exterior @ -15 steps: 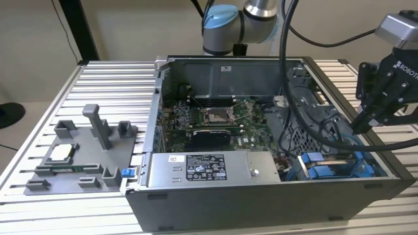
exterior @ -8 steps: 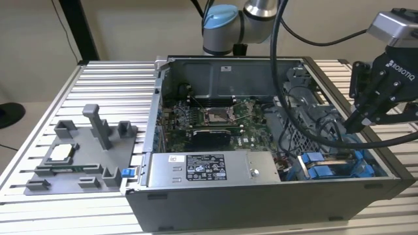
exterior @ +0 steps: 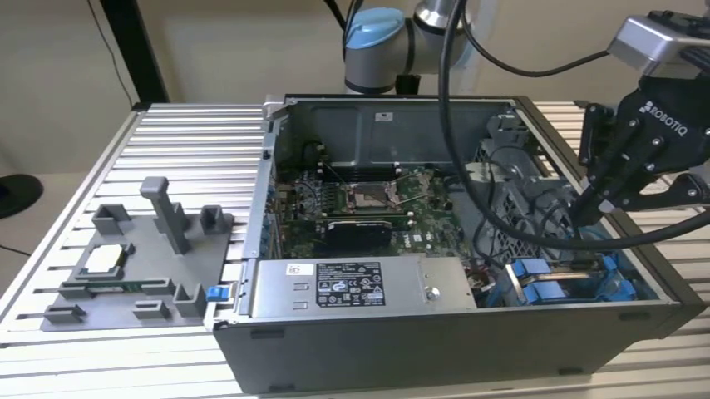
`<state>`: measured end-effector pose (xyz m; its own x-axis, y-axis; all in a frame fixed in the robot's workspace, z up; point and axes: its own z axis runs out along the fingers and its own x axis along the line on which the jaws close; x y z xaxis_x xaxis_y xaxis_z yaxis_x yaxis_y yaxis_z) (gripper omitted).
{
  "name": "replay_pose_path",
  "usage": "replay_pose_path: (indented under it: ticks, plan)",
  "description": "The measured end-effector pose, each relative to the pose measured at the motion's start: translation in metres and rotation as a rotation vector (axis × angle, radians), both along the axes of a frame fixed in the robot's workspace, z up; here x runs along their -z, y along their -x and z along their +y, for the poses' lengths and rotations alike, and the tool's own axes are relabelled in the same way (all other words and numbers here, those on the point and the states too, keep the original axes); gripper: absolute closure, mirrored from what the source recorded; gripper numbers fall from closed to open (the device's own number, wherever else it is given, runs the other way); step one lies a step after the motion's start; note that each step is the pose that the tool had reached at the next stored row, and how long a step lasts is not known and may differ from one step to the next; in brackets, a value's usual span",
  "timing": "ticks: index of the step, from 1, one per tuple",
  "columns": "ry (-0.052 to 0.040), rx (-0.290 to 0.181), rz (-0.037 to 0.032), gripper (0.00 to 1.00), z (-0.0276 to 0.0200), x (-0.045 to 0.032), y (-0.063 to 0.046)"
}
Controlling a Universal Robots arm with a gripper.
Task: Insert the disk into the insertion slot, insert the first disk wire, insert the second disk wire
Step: 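Insert the second disk wire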
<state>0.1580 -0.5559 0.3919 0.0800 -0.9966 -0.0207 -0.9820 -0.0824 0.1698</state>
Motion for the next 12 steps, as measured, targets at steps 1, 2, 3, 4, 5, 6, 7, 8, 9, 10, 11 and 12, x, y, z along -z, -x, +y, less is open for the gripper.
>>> replay_pose_path:
  ticks: [1, 2, 3, 4, 5, 6, 7, 8, 9, 10, 11, 12]
  plan:
    - [0.0001, 0.000, 0.0000, 1.00, 0.0000, 0.0000, 0.0011]
    - [0.0000, 0.000, 0.0001, 1.00, 0.0000, 0.0000, 0.0021]
    - [-0.0001, 0.000, 0.0001, 1.00, 0.0000, 0.0001, 0.0028]
    - [-0.0001, 0.000, 0.0001, 1.00, 0.0000, 0.0001, 0.0037]
    - [0.0000, 0.000, 0.0002, 1.00, 0.0000, 0.0002, 0.0044]
    - [0.0000, 0.000, 0.0001, 1.00, 0.0000, 0.0002, 0.0050]
    - [0.0002, 0.000, 0.0001, 1.00, 0.0000, 0.0002, 0.0055]
    - [0.0001, 0.000, 0.0001, 1.00, 0.0000, 0.0002, 0.0060]
    - [0.0000, 0.000, 0.0001, 1.00, 0.0000, 0.0003, 0.0065]
    - [0.0001, 0.000, 0.0001, 1.00, -0.0001, 0.0003, 0.0069]
    - [0.0000, 0.000, 0.0001, 1.00, -0.0002, 0.0003, 0.0073]
    - [0.0001, 0.000, 0.0001, 1.00, -0.0003, 0.0003, 0.0077]
